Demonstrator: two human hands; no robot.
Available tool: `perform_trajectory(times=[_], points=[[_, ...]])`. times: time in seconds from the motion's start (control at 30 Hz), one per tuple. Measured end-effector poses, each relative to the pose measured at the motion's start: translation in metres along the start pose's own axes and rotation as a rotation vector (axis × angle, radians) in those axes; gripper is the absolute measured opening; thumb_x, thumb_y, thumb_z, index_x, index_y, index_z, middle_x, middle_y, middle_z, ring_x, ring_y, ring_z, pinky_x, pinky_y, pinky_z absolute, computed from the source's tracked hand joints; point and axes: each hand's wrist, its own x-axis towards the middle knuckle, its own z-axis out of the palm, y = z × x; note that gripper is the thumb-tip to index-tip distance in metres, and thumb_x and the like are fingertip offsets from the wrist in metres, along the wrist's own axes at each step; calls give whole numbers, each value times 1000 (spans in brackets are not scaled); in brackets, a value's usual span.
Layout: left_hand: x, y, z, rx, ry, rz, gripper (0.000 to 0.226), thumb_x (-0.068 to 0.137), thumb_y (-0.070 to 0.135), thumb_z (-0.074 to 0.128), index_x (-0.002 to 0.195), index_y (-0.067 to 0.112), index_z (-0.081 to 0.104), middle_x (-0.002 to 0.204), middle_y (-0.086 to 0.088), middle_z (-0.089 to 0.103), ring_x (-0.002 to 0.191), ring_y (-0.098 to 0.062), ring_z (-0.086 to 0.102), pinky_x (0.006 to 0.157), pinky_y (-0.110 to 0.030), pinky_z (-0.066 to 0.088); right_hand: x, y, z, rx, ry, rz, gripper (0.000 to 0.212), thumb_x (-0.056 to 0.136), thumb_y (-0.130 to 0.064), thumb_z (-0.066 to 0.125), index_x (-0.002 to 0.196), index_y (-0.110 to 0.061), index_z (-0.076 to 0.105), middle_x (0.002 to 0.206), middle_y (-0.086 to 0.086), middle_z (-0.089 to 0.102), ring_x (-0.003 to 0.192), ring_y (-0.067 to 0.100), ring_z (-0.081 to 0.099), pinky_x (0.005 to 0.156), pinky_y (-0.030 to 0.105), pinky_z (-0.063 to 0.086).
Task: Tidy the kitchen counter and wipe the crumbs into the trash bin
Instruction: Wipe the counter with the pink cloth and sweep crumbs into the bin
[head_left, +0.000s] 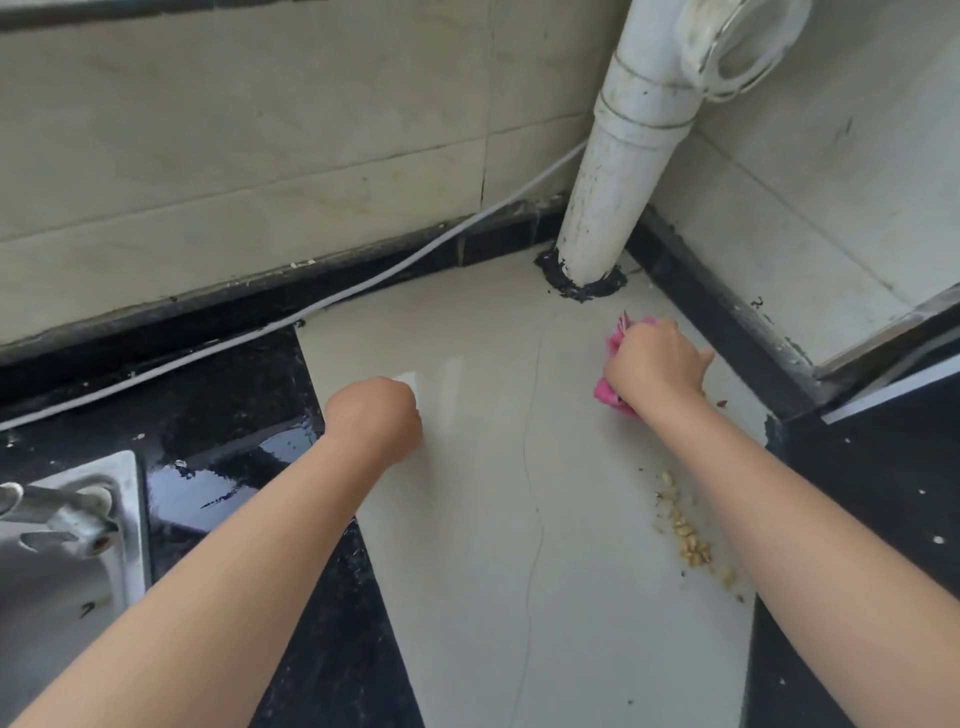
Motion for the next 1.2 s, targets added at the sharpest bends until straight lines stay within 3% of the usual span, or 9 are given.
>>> perform_trajectory(times=[0.13,0.27,0.4,0.5,0.63,0.77,0.97,1.1,1.2], points=[[2,25,-1,-50,109,87,26,94,9,35,103,4,59,114,-8,54,111,-26,50,71,-27,32,28,-16,1,64,44,-124,39,69,-6,70,102,-26,63,138,1,43,117,24,49,98,38,29],[18,50,0,-121,172,169,31,97,15,33,120,4,51,138,-8,42,135,-21,32,96,-31,38,59,-22,14,-4,43,-113,51,79,-20,69,127,-15,53,140,9,39,124,29,42,103,38,27],[34,76,-6,-156,223,238,40,99,15,31,137,4,40,151,-6,30,147,-19,13,114,-28,22,64,-5,22,19,-44,-3,47,87,-20,58,131,-11,47,136,15,39,124,30,42,102,36,29],[46,90,-6,-168,225,256,39,99,14,31,134,3,42,149,-7,33,146,-21,17,111,-28,26,43,21,22,23,-99,17,42,84,-15,57,126,-11,52,133,12,41,119,24,46,95,33,33],[54,100,3,-43,122,278,33,95,11,34,125,3,46,132,-6,41,130,-19,35,87,-29,42,17,51,18,110,-96,2,37,75,-9,61,112,-15,63,138,2,42,118,20,51,99,31,37],[56,100,2,17,164,293,31,96,14,34,122,4,48,127,-5,44,123,-16,39,68,-27,35,41,24,-4,168,-49,-96,40,64,-12,76,101,-21,64,137,2,44,120,21,51,98,32,39],[59,99,4,71,166,305,31,96,14,32,122,5,48,125,-4,44,123,-16,39,69,-24,30,99,-5,-2,27,-113,-2,70,72,-24,76,132,-8,46,134,14,42,120,28,49,95,34,37],[56,104,5,81,179,295,32,97,14,32,124,3,45,127,-6,42,124,-19,38,69,-24,27,98,16,0,138,-107,114,35,87,-18,55,121,-12,54,125,10,54,114,27,51,89,35,33],[52,108,3,86,142,260,33,96,12,33,125,1,45,128,-8,41,123,-20,39,70,-25,29,75,45,-2,150,-141,148,30,90,-20,52,118,-10,56,124,10,57,115,29,52,86,34,37]])
